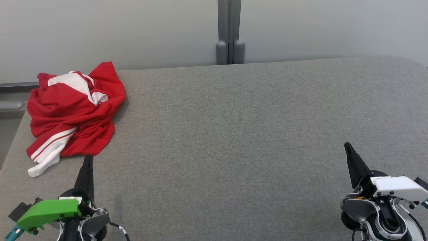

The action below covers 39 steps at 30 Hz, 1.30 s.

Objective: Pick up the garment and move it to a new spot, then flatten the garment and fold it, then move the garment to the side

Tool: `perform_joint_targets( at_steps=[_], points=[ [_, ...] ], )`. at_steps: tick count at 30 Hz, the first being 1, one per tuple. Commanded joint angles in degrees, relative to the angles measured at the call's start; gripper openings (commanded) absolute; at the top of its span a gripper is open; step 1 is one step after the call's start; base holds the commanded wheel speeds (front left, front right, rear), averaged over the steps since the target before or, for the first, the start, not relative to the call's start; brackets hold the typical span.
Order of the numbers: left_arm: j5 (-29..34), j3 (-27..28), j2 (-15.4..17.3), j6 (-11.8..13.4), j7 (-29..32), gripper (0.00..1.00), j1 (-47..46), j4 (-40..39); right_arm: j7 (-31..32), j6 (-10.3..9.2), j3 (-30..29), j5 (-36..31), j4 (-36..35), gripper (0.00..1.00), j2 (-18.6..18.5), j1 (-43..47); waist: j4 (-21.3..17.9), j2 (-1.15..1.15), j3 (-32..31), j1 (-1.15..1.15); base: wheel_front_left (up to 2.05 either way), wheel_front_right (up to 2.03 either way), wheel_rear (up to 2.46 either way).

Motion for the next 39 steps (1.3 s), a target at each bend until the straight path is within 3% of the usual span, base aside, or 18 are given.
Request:
perform_joint_targets(
  at_steps=[1, 18, 19, 30, 39],
  points=[
    [-0.02, 0.01, 0.19, -0.09, 0.12, 0.00, -0.62, -0.09, 0.13, 0.00, -0.01, -0.22, -0.28, 0.00, -0.06, -0.33, 0.00, 0.00, 0.00, 0.00, 0.00, 0.00, 0.00],
    [-0.02, 0.01, 0.19, -0.10, 0.12, 0.00, -0.62, -0.09, 0.13, 0.00, 0.00, -0.22, -0.28, 0.00, -0.06, -0.33, 0.00, 0.00, 0.00, 0.00, 0.00, 0.00, 0.00],
    [0.01, -0.03, -0.01, 0.01, -0.02, 1.00, 0.02, 0.07, -0.02, -0.01, 0.02, -0.01, 0.10, 1.00, 0.01, 0.02, 0.00, 0.00, 0.00, 0.00, 0.00, 0.00, 0.00],
    [1.36, -2.14, -0.32, 0.02, -2.24, 1.00, 2.25, 0.78, -2.25, -0.02, 1.46, -1.12, 1.16, 1.00, 0.43, 2.12, 0.00, 0.00, -0.13, 0.00, 0.00, 0.00, 0.00],
    [6.86, -3.23, -0.25, 0.69, -4.66, 1.00, 2.76, -0.98, -4.67, -0.02, 1.52, -7.04, -0.08, 1.00, 0.36, 2.61, 0.04, 0.00, -0.25, 0.00, 0.00, 0.00, 0.00]
  ],
)
